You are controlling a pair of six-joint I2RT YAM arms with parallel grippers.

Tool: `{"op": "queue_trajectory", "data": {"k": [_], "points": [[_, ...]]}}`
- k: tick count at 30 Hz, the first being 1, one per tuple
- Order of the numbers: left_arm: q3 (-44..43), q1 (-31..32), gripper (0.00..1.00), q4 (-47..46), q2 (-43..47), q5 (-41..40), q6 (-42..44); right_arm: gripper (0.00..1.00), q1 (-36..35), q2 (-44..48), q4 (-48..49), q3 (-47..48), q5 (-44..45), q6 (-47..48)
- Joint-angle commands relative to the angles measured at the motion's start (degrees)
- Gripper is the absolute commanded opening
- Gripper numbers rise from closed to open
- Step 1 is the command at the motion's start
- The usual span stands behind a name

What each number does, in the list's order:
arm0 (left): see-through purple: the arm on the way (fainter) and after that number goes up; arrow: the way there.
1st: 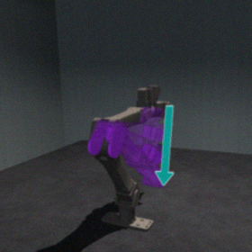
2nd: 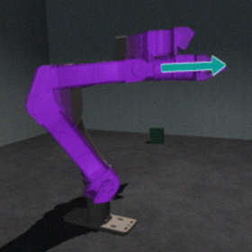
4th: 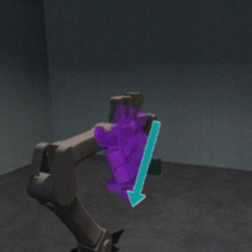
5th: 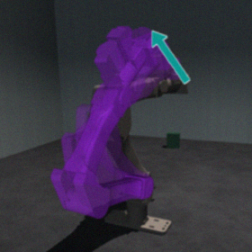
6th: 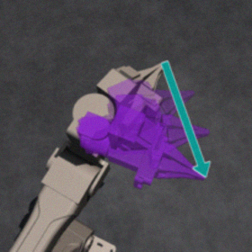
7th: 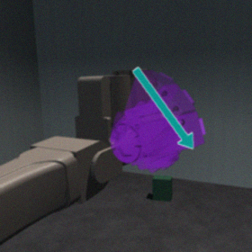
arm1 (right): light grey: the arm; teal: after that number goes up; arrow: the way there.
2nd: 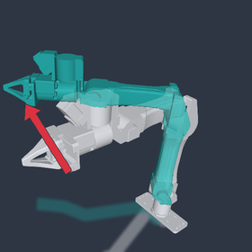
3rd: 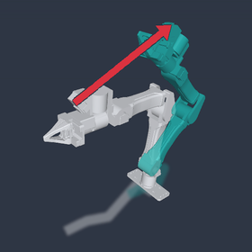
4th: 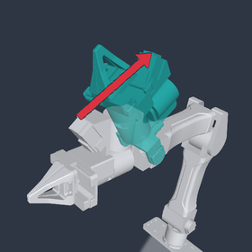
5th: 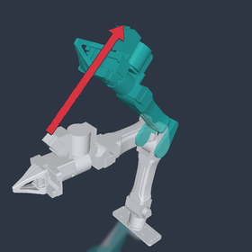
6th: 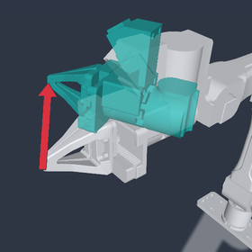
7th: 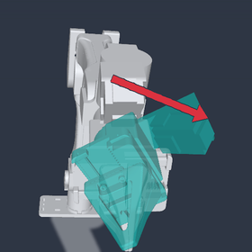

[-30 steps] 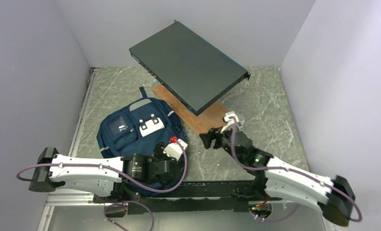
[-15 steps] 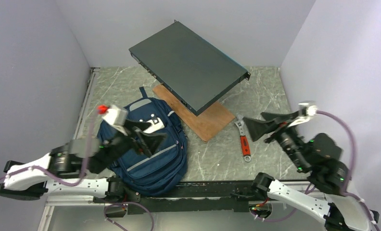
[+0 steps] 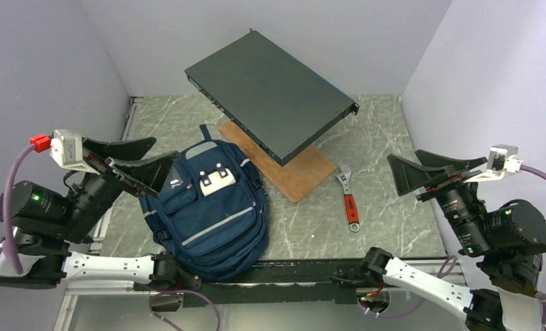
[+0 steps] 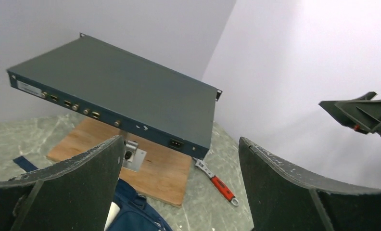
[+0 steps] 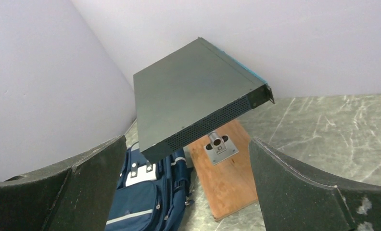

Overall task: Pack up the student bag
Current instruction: Reset both arms

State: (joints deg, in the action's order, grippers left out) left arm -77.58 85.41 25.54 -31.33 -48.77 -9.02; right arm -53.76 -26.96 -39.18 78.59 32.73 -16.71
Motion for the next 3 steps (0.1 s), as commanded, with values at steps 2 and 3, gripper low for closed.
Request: {"op": "queue_trajectory", "data": {"k": [2,3], "points": [[-1.2,-0.2,0.93,-5.1,-0.1,-3.1,8.2,1.00,-0.1,3.0,-1.3,-0.1,5.2,0.9],[-1.5,-0.2,0.93,-5.4,-0.4,-3.2,9.9,1.00,-0.2,3.5,-1.3,0.0,5.0,1.3]]}}
